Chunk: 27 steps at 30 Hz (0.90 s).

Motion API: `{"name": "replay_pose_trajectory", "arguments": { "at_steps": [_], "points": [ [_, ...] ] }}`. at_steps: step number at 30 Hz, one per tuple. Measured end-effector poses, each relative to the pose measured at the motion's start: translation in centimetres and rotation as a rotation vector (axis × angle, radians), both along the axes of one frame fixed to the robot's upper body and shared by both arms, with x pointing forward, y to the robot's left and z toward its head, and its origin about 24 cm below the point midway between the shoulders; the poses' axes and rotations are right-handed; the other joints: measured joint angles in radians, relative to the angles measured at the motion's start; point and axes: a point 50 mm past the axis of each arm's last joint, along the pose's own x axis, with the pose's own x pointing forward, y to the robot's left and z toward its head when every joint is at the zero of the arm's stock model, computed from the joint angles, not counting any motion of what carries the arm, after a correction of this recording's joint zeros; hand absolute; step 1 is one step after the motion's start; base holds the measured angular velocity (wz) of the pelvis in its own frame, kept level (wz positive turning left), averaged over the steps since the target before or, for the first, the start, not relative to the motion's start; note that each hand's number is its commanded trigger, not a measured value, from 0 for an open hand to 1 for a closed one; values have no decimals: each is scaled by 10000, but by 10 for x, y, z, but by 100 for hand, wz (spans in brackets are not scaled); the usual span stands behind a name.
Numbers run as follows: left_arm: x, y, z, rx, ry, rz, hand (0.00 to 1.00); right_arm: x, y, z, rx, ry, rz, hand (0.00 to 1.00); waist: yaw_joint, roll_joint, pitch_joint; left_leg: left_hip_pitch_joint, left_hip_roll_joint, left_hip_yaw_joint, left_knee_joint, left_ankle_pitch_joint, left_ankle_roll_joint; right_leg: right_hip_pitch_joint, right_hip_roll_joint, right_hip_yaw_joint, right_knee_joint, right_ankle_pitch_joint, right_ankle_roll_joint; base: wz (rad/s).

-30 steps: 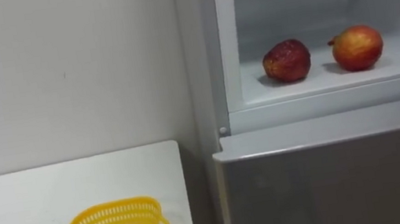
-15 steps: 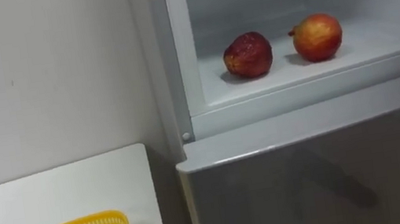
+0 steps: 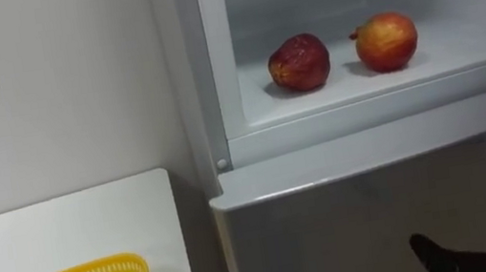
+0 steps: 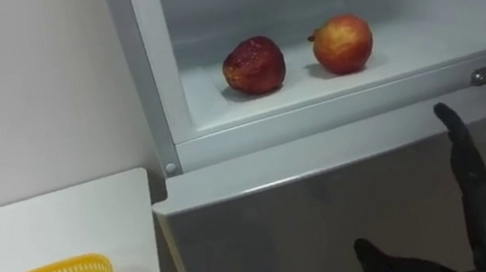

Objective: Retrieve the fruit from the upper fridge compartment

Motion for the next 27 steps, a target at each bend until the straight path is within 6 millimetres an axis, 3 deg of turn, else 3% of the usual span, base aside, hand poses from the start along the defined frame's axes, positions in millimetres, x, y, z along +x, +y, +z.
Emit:
{"name": "replay_pose_trajectory", "arguments": {
  "at_steps": [6,11,15,21,27],
  "points": [
    [-2,-4,-1,-318,201,-401,0,2,15,16,101,-1266,592,0,188,1,12,83,52,-17,3,1,-2,31,38,-155,-8,57,-48,6],
    [6,-6,-2,-743,192,-522,0,9,18,33,27,-2322,870,0,463,-129,77,8,48,-27,-1,8,-14,-11,41,-142,-34,61,-18,5],
    [8,-5,-1,-730,146,-528,0,12,20,41,-143,-2903,1014,0,630,-211,40,-114,44,-123,3,16,-26,-4,40,-213,-41,137,1,6],
    [6,2,0,-317,163,-505,0,16,17,53,259,-3529,1114,0,699,-529,3,-88,52,-391,10,25,-41,226,25,-491,-254,203,-26,12],
    [6,4,0,-227,167,-467,0,25,12,65,465,-3987,1249,0,668,-545,27,-87,37,-661,12,25,-41,373,-36,-854,-364,215,-23,14]
  ]
}}
